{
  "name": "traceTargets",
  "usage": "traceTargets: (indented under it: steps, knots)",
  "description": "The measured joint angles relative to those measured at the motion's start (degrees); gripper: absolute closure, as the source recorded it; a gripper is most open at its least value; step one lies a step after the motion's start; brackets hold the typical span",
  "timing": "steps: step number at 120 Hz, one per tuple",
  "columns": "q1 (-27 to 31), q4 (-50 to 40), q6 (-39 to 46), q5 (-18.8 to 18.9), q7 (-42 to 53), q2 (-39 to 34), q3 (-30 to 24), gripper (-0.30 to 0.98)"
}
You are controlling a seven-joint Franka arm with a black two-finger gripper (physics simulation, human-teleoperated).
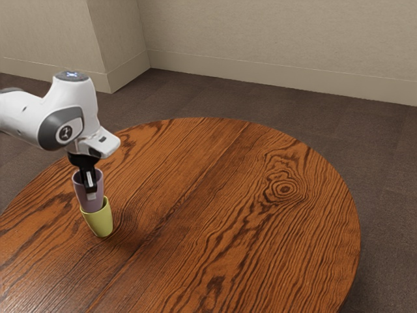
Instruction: Place the right cup onto the left cup
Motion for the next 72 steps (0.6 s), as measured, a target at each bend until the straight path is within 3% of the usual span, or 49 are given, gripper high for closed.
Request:
traceTargets:
  steps: [28, 51, 72]
  knots:
    - [-0.59, 1.25, 0.39, 0.76, -0.78, 3.25, 0.00, 0.78]
    - [-1.55, 3.91, -0.11, 0.10, -1.12, 3.33, 0.00, 0.36]
    - [-3.68, 9.88, -1.84, -1.51, -1.29, 4.20, 0.13, 0.16]
